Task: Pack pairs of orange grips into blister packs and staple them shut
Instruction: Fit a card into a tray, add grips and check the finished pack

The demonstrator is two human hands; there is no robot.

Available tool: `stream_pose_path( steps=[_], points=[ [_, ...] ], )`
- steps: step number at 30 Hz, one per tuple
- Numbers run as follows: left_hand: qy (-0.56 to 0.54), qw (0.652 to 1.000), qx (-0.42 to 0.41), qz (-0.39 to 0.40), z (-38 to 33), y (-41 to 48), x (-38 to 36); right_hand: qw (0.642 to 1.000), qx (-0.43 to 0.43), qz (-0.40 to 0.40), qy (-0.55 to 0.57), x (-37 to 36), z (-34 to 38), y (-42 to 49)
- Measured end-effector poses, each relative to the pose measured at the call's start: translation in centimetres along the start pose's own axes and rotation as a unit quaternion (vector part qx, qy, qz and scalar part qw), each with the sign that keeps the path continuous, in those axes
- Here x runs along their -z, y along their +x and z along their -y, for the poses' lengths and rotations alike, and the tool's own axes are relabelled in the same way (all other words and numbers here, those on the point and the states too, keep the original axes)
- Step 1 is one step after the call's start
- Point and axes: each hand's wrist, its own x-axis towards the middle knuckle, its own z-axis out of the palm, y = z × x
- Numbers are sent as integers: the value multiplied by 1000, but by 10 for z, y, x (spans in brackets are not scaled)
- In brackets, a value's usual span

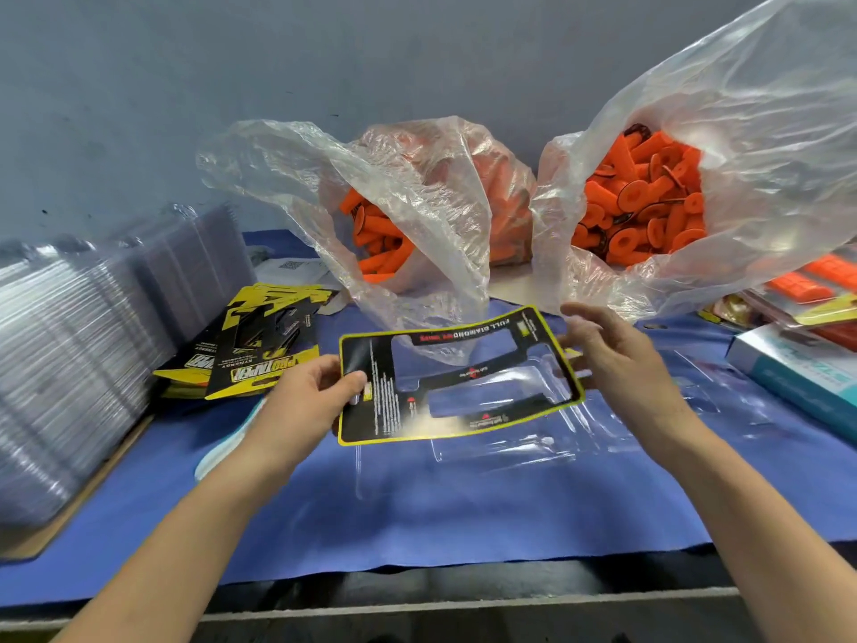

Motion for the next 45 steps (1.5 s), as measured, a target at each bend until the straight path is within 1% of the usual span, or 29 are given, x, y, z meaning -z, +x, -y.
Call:
stream_pose_path(
  steps=[3,6,11,17,21,24,27,30,32,35,39,42,45],
  points=[
    [32,999,32,12,2,-3,2,994,0,7,-113,6,-11,0],
    [48,997,47,23,2,-6,-1,972,31,4,-232,7,-18,-3],
    [43,997,53,20,2,-6,-4,932,69,39,-354,6,-22,-6],
    [50,997,50,20,4,-9,-14,892,81,80,-437,4,-28,-8],
    [76,996,38,24,5,-10,-22,862,91,99,-489,6,-32,-8],
    [137,990,11,12,6,-13,-22,834,100,103,-533,5,-34,-8],
    [255,967,-15,-8,7,-16,-20,813,113,109,-561,4,-37,-9],
    [329,944,-27,-19,9,-19,-21,808,116,111,-567,4,-39,-10],
    [345,938,-17,-21,10,-20,-22,806,117,106,-570,3,-40,-10],
    [317,948,-7,-9,12,-20,-20,800,113,101,-580,2,-41,-11],
    [281,959,-8,27,13,-19,-19,804,117,88,-577,2,-41,-13],
    [279,960,-25,26,15,-17,-19,810,119,86,-567,2,-41,-14],
    [282,959,-22,22,18,-15,-20,815,123,95,-558,2,-43,-15]
  ],
)
